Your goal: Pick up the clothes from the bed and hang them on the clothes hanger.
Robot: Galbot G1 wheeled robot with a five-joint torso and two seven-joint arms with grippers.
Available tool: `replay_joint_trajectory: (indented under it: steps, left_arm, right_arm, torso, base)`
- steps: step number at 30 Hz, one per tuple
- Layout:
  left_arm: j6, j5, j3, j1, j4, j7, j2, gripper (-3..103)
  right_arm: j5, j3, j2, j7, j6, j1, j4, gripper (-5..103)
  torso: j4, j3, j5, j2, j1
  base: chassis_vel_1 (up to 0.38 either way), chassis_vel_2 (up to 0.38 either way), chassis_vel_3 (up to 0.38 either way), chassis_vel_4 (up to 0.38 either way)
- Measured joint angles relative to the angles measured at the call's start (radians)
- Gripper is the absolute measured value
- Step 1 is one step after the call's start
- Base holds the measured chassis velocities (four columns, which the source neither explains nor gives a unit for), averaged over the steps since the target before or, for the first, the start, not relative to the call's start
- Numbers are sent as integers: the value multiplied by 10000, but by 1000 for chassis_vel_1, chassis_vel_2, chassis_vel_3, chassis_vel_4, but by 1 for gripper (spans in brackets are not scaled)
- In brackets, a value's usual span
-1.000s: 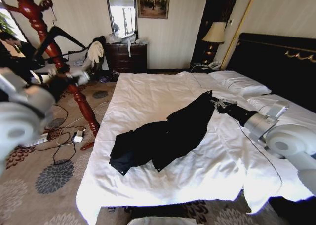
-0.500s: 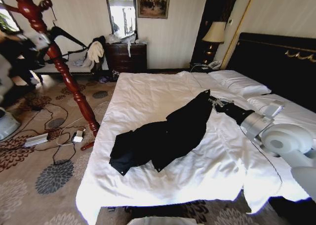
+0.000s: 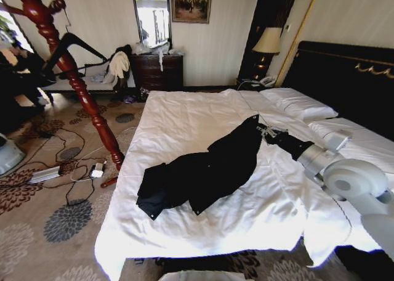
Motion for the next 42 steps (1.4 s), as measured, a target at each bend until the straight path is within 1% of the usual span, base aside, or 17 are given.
replay_joint_trajectory:
  steps: [3, 4, 5, 7, 10, 13, 16, 17, 20, 22, 27, 28, 30, 31, 35, 38, 42]
  left_arm:
    - [-57, 163, 220, 139, -515, -42, -772, 100]
    - [-143, 259, 394, 169, -1084, -56, -1294, 100]
    - [-143, 259, 394, 169, -1084, -56, -1294, 100]
    - [-266, 338, 775, 97, -1908, -41, -1949, 100]
    - [-427, 972, 1941, -379, -2420, 181, -2664, 100]
    - [-560, 1403, 2891, -1069, -2076, 272, -3158, 100]
    - [-794, 1967, 4467, -2702, -693, 334, -4197, 100]
    - [-794, 1967, 4467, -2702, -693, 334, -4197, 100]
    - [-842, 2243, 5541, -4212, 563, 184, -5004, 100]
    - [-818, 2241, 5750, -4601, 760, 108, -5128, 100]
    - [-134, 1792, 6791, -7021, 1464, -526, -5061, 100]
    - [-134, 1792, 6791, -7021, 1464, -526, -5061, 100]
    - [405, 1377, 7385, -8203, 1994, -984, -4967, 100]
    - [405, 1377, 7385, -8203, 1994, -984, -4967, 100]
    - [1146, 965, 8058, -9230, 2516, -1315, -4896, 100]
    - [2194, 633, 8694, -10266, 3233, -1675, -4926, 100]
    - [2730, 719, 9200, -11147, 3889, -1950, -5067, 100]
  right_arm:
    - [14, 86, -11, 15, 8, -86, 52, 0]
    - [18, 124, -12, 30, 15, -134, 56, 0]
    - [18, 124, -12, 30, 15, -134, 56, 0]
    - [22, 189, 24, 40, 34, -257, 58, 0]
    - [21, 335, 162, 50, 47, -496, 98, 0]
    - [0, 393, 255, 42, 49, -603, 140, 0]
    - [-32, 401, 441, 32, 51, -625, 155, 0]
    - [-32, 401, 441, 32, 51, -625, 155, 0]
    - [-86, 398, 496, 30, 50, -680, 148, 0]
    - [-97, 414, 483, 24, 50, -712, 144, 0]
    - [-100, 470, 384, -29, 54, -701, 45, 0]
    - [-100, 470, 384, -29, 54, -701, 45, 0]
    - [-129, 400, 409, -47, 58, -624, 17, 0]
    - [-129, 400, 409, -47, 58, -624, 17, 0]
    - [-216, 366, 469, -84, 65, -624, 8, 0]
    - [-264, 461, 510, -153, 87, -752, 48, 0]
    - [-264, 595, 498, -188, 106, -863, 117, 0]
  torso:
    - [-1, 1, -6, -1, 0]
    - [-5, 2, -10, -1, 2]
    - [-5, 2, -10, -1, 2]
    - [-8, 2, 2, -1, 1]
    - [-6, 0, 5, 0, 0]
    - [3, 2, -3, -1, 0]
    - [-7, 2, -3, -1, 0]
    - [-7, 2, -3, -1, 0]
    - [-11, 4, -1, -3, 6]
    - [-10, 4, -2, -3, 7]
    - [-1, 1, 0, -1, 2]
    - [-1, 1, 0, -1, 2]
    - [0, 1, 0, -1, 2]
    - [0, 1, 0, -1, 2]
    - [-4, 1, -2, -1, 2]
    - [-2, 1, -2, -1, 2]
    - [-6, 2, -5, -1, 4]
  base:
    - [0, 0, 0, 0]
    - [0, 0, 0, 0]
    - [0, 0, 0, 0]
    - [0, 0, 0, 0]
    - [0, 0, 0, 0]
    - [0, 0, 0, 0]
    - [0, 0, 0, 0]
    - [0, 0, 0, 0]
    - [0, 0, 0, 0]
    - [0, 0, 0, 0]
    - [0, 0, 0, 0]
    - [0, 0, 0, 0]
    - [0, 0, 0, 0]
    - [0, 0, 0, 0]
    - [0, 0, 0, 0]
    - [0, 0, 0, 0]
    - [0, 0, 0, 0]
